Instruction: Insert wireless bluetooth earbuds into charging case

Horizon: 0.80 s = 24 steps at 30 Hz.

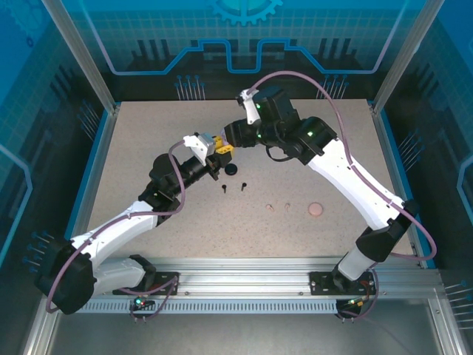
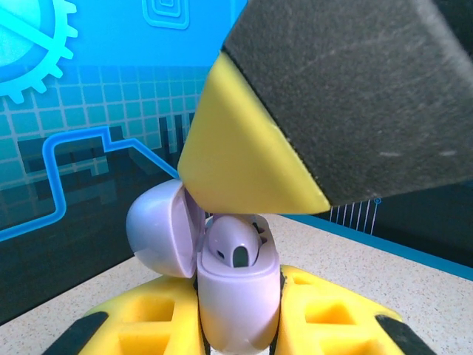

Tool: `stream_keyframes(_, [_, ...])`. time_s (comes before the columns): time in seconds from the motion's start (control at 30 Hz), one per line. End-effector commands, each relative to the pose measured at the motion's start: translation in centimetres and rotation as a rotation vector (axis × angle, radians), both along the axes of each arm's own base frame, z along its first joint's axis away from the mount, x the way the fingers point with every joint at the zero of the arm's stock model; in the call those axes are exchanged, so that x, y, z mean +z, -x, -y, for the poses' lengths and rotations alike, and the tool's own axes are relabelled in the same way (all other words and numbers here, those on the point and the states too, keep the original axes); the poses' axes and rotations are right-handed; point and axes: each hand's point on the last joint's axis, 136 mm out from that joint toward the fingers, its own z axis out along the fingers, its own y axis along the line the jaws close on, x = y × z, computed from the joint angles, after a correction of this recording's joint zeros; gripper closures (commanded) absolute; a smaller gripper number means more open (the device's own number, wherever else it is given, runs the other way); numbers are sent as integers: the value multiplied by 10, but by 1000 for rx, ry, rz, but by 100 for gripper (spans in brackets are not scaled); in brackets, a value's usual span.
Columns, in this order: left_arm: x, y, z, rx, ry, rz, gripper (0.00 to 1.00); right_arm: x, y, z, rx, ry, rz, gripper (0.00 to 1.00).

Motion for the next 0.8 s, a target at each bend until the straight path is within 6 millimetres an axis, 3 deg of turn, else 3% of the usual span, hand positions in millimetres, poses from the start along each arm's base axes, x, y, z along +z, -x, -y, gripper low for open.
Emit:
stream_keyframes(0.0, [27, 5, 2, -18, 33, 80, 100, 46, 3, 21, -41, -137, 54, 40])
stream_keyframes(0.13, [22, 6, 4, -29, 28, 70, 100, 51, -2, 44, -80, -190, 16, 37])
stream_keyframes(0.3, [13, 11, 12, -87, 8, 33, 100, 32, -21, 54, -93, -182, -87, 39])
stream_keyframes(0.6, [3, 17, 35, -206, -9, -38, 100, -6, -48, 19, 12, -129, -251, 57])
stream_keyframes(0.77, [4, 15, 41, -211, -9, -40, 100, -29, -47, 7, 43, -92, -304, 71])
